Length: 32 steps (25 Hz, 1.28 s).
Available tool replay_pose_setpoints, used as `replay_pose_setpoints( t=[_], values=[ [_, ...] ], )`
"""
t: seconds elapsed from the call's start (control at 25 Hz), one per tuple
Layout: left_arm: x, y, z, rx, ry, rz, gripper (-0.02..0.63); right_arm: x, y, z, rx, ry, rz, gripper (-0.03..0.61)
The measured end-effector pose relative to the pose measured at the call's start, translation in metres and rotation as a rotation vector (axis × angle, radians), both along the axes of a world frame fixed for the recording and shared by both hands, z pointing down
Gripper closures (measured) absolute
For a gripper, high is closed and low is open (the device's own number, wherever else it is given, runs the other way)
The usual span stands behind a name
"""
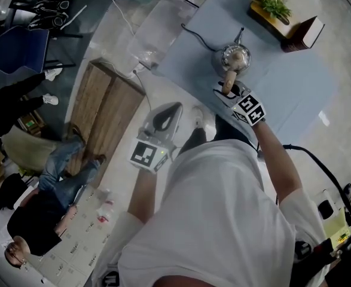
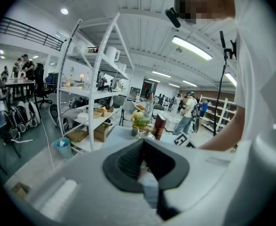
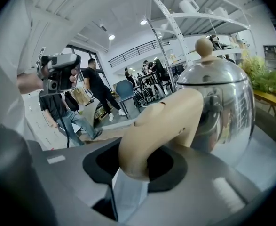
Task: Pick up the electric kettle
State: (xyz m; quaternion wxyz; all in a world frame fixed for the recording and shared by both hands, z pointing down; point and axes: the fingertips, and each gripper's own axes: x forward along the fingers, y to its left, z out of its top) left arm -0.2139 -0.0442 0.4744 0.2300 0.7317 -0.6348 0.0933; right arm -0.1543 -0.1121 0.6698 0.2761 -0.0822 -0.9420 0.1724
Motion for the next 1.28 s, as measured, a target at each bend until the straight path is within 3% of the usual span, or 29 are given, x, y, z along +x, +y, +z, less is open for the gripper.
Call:
replay_pose_setpoints(
  t=[0.68, 1.28],
  values=[
    [0.003, 0.003, -0.006, 0.012, -0.009, -0.007, 0.611, -0.001, -0.005, -0.033, -0.019, -0.061, -0.009, 0.445],
    [0.017, -0.002, -0.015, 0.035, -0.019, 0.048, 0.611, 0.012, -0.011, -0.065, -0.018, -0.109, 0.031, 0.445]
  ],
)
